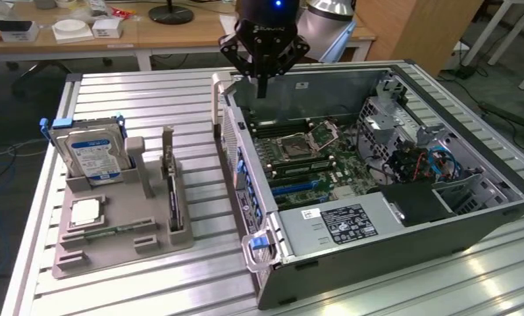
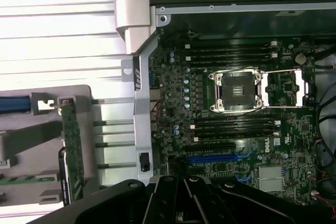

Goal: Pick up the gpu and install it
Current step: 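Reach for the gpu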

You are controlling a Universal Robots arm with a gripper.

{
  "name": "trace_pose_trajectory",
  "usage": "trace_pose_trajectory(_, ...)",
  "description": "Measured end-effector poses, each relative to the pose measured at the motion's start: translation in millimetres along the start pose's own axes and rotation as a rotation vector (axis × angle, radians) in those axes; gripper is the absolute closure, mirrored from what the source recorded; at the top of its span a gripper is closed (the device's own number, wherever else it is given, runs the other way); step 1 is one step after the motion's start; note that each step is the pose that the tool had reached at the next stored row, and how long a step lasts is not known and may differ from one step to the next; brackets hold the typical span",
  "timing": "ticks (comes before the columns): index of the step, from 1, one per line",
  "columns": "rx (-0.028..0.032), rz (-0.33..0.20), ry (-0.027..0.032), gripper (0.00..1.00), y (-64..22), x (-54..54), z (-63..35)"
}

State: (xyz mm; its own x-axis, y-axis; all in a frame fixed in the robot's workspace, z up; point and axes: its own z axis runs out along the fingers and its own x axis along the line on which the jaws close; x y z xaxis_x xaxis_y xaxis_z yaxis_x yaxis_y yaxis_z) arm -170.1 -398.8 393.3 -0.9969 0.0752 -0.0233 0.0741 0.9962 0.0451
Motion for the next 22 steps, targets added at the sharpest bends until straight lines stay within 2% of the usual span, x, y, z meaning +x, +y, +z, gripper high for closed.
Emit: trace_pose_trajectory(22, 0.0000, 0.000, 0.0000, 0.90, -1.3, 17.4, -0.4)
